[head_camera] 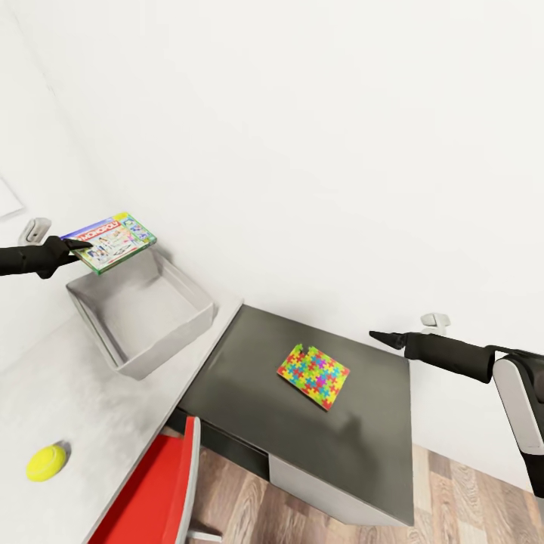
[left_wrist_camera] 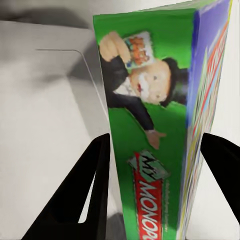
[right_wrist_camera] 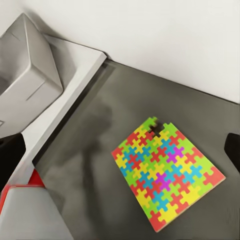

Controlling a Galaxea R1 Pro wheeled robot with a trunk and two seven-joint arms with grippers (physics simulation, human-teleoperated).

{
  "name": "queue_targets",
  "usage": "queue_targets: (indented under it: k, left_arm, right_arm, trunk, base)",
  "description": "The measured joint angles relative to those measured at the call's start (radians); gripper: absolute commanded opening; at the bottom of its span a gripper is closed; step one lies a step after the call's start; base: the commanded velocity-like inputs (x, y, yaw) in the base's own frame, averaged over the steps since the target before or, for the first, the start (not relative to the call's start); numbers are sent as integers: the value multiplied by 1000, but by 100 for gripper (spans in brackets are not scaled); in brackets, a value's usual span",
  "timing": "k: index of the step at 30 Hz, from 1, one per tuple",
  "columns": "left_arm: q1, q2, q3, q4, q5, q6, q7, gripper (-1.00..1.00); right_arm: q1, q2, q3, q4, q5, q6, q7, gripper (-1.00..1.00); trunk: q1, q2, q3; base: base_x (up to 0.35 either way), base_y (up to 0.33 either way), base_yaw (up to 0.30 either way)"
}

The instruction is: Put all the toys in the child's room - the three board games (two on the bed and one on the table), the two jigsaw puzzles on the table, and the tennis ball on the table - inside the toy box on the table in the child's room.

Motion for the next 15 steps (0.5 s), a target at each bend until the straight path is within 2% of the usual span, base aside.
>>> queue_targets:
  k: [15]
  left_arm:
    - [0,0,-1,0,-1,-1,0,-100]
  right_arm:
    - [-1,0,-1,0,1,0,0,100]
  trunk:
    - [0,0,0]
  base:
    - [20,22,0]
